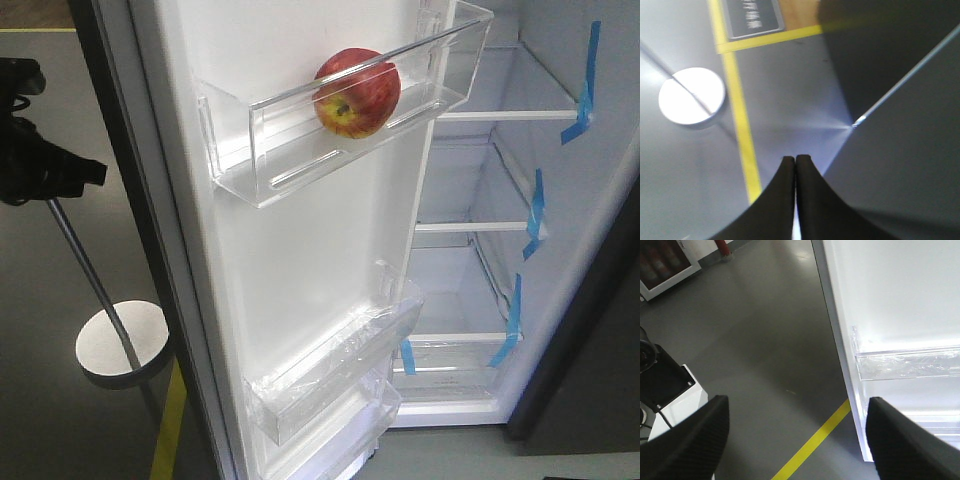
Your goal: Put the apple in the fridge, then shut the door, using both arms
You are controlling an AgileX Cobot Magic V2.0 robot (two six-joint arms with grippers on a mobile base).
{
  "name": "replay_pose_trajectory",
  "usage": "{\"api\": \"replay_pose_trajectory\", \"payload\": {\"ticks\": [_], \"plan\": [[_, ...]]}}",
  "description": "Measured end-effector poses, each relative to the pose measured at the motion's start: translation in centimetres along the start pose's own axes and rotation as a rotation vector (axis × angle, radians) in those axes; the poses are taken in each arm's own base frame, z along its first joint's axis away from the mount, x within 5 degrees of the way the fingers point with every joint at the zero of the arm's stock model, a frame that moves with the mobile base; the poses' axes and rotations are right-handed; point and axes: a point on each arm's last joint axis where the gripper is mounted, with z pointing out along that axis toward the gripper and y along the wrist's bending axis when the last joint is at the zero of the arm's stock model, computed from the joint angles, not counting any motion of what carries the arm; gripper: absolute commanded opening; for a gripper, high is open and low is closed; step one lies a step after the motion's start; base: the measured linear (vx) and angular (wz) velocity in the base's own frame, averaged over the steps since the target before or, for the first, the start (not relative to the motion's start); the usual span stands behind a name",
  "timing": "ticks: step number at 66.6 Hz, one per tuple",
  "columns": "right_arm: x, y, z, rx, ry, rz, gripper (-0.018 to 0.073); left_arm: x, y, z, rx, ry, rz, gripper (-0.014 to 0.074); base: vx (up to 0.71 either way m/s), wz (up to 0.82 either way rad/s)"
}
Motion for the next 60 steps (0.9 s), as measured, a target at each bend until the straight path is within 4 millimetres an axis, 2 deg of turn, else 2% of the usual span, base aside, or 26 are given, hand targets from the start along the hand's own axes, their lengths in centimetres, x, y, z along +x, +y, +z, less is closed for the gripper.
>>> {"api": "replay_pose_trajectory", "payload": {"ticks": [15,26,35,48,60], "plan": [[0.0,0.0,0.0,0.0,0.0,0.0,0.0538,-3.3,-0.2,3.8,0.125,0.007,-0.04,-0.0006,0.0,0.0],[0.0,0.0,0.0,0.0,0.0,0.001,0.0538,-4.1,-1.3,5.7,0.311,0.017,-0.055,-0.0006,0.0,0.0],[0.0,0.0,0.0,0.0,0.0,0.001,0.0538,-4.5,-2.6,5.4,0.471,-0.019,-0.053,-0.0006,0.0,0.0],[0.0,0.0,0.0,0.0,0.0,0.001,0.0538,-4.9,-3.9,5.0,0.577,-0.059,-0.06,-0.0006,0.0,0.0],[0.0,0.0,0.0,0.0,0.0,0.001,0.0538,-4.6,-7.3,5.3,0.631,-0.042,-0.013,-0.0006,0.0,0.0]]}}
